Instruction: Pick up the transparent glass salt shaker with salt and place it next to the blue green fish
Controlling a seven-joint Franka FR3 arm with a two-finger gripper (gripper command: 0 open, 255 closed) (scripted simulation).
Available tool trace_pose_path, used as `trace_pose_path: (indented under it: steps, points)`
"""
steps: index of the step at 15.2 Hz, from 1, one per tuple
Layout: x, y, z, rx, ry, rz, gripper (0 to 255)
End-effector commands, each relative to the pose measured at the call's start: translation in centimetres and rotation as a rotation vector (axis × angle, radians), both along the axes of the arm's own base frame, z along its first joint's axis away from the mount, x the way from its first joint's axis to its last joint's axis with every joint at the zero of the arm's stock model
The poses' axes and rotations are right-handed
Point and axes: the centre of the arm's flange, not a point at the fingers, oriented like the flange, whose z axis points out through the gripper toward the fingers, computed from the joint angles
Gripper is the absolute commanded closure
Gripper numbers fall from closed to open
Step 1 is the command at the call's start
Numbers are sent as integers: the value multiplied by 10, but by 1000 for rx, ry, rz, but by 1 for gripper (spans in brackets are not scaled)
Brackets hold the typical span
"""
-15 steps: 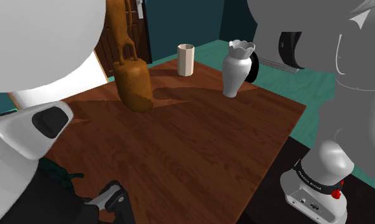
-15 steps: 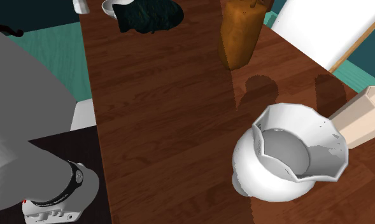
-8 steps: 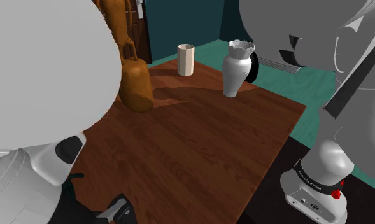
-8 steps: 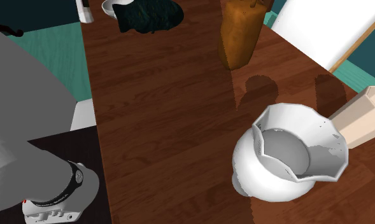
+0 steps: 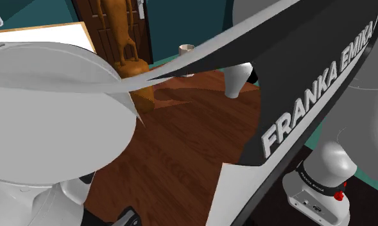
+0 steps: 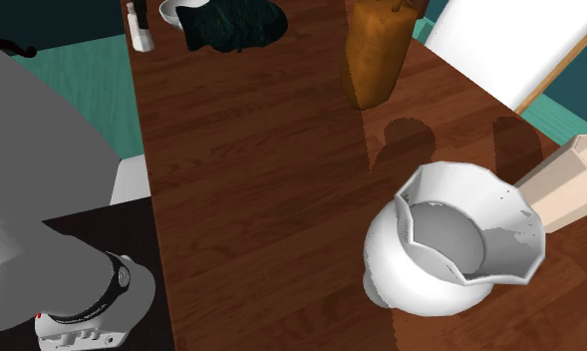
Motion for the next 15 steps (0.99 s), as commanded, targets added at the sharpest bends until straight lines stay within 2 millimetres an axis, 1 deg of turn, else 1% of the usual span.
trace_pose_path:
  steps: [1, 15]
  points:
    - [-1, 0, -10, 0, 0, 0, 255]
    - [-1, 0, -84, 0, 0, 0, 255]
